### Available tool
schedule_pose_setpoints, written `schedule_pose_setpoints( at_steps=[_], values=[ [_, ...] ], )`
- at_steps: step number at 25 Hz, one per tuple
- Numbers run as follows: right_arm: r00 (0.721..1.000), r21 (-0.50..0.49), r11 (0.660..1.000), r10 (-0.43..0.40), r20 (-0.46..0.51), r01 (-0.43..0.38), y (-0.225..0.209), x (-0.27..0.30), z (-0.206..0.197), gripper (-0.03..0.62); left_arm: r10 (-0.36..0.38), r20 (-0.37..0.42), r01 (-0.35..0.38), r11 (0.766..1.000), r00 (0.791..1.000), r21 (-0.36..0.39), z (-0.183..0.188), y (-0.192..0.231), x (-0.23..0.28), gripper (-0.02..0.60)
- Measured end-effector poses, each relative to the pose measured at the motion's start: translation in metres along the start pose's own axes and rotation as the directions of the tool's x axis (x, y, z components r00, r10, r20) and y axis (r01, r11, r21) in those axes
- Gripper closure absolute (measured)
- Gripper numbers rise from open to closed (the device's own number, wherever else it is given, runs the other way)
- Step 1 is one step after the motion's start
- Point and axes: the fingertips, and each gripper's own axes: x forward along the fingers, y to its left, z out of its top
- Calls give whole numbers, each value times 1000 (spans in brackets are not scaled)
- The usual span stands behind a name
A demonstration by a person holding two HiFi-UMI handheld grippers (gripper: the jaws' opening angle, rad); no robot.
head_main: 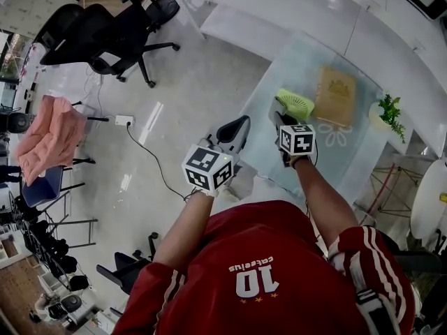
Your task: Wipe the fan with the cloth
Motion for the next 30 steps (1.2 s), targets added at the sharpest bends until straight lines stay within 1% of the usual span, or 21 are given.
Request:
schedule_pose_setpoints(
  at_steps=[11, 21, 30],
  values=[
    [999, 29, 999, -37, 5, 37, -16, -14, -3, 576, -25, -13, 25, 1000, 1000, 1, -1, -4, 8, 581],
    [995, 68, 993, -96, 14, 95, -42, -42, -15, 576, -86, -28, 86, 996, 996, 7, -1, -22, 27, 581],
    [986, 114, 980, -164, 22, 161, -68, -69, -27, 576, -135, -47, 136, 991, 990, 20, -4, -41, 38, 580]
  ],
)
